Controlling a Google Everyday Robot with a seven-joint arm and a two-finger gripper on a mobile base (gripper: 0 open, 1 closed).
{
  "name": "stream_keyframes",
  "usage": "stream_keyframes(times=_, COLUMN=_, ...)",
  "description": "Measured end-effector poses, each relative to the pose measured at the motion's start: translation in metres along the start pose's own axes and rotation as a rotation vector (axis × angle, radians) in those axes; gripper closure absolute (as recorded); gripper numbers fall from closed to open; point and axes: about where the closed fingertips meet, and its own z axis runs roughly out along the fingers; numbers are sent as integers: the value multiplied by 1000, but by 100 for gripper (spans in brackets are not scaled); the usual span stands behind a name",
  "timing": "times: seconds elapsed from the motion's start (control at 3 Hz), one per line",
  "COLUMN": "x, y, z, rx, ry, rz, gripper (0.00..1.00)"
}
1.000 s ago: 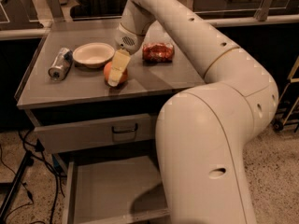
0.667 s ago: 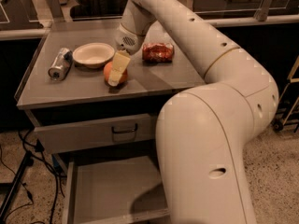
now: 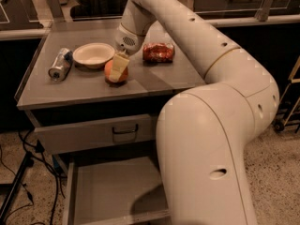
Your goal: Place orange into middle drawer
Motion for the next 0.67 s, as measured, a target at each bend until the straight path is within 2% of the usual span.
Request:
stream_keyframes(times=0.33, x=0, y=0, z=0, rx=0, ry=0, rz=0, gripper=89)
stream_keyframes(times=0.67, x=0, y=5, z=-13, rx=49, ry=-27, rz=-18, gripper=100)
